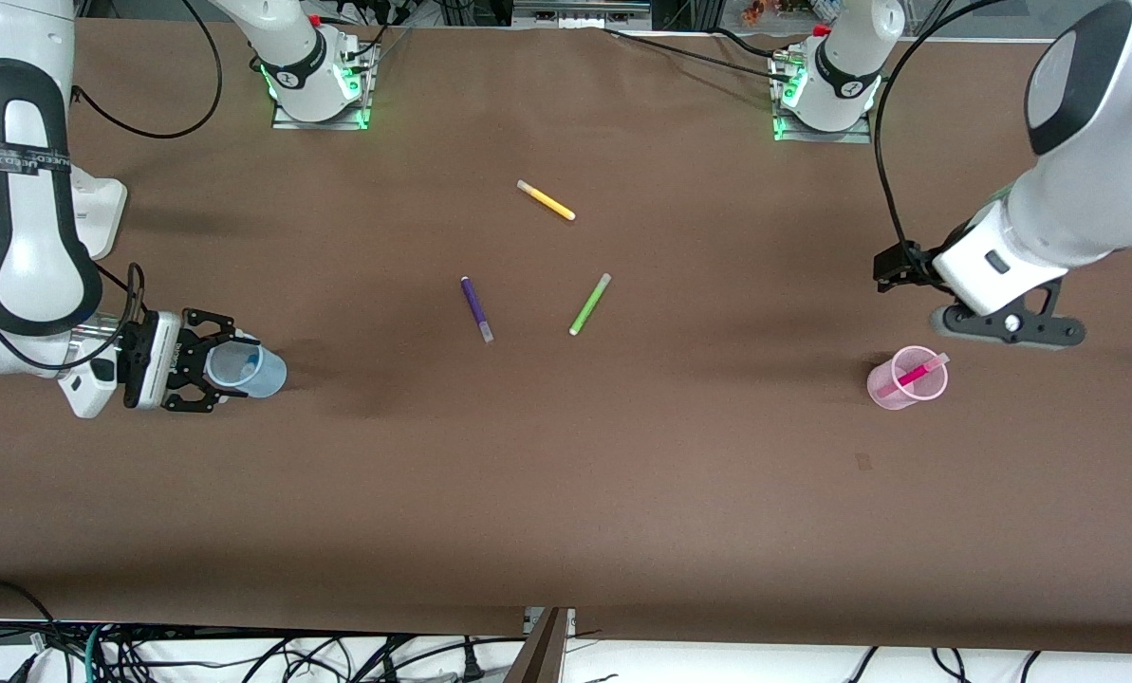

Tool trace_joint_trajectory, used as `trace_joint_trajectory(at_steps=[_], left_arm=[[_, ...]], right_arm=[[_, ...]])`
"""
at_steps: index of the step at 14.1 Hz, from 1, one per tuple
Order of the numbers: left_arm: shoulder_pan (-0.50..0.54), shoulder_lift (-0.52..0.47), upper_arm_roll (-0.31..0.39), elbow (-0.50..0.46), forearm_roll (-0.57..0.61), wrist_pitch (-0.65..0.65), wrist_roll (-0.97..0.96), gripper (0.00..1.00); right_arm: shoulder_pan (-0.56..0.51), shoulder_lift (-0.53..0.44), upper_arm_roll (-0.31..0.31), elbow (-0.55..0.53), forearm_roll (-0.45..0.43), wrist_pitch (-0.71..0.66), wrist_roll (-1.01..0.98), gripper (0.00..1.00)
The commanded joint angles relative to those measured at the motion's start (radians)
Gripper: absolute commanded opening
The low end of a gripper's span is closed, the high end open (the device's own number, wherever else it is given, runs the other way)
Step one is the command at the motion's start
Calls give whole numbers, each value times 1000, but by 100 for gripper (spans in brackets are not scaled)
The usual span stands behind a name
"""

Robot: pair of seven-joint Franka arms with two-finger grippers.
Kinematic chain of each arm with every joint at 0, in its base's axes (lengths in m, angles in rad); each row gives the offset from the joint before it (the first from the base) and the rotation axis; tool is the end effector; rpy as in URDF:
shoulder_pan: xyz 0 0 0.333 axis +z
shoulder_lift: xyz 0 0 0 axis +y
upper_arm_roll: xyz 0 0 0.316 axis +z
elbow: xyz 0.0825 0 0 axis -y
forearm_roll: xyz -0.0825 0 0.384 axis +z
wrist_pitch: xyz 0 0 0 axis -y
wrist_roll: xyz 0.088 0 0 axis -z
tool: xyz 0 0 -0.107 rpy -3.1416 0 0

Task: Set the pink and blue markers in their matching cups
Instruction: 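Lower the pink marker into the pink cup while the right gripper nears the blue cup, then open the right gripper over the blue cup while the left gripper rises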

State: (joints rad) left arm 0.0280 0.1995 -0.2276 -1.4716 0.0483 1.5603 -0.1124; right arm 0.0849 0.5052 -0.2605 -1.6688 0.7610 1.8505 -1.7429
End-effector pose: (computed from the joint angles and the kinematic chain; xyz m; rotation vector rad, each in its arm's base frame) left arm 0.5997 -0.1031 0.5567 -3.1147 0.1360 0.1621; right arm 0.6509 -0.0422 0.3108 -2.0770 -1.4988 -0.3983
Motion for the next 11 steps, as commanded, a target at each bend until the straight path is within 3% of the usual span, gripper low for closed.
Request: trace_joint_trajectory(at_steps=[1, 3, 8, 10, 11], left_arm=[[41, -124, -7, -165, -56, 118, -46, 100], [67, -163, -7, -222, -102, 171, -35, 100], [145, -170, -4, -207, -102, 145, 149, 100], [116, -172, 14, -210, -104, 144, 149, 100], [66, -175, 61, -211, -97, 144, 149, 100]], right_arm=[[-17, -14, 6, 69, -8, -88, 181, 100], [-17, -14, 0, 147, -86, -132, 354, 100], [-20, -14, -3, 322, -221, -321, 785, 100], [-16, -14, -3, 388, -282, -385, 938, 100], [-5, -20, 0, 408, -325, -408, 1020, 100]])
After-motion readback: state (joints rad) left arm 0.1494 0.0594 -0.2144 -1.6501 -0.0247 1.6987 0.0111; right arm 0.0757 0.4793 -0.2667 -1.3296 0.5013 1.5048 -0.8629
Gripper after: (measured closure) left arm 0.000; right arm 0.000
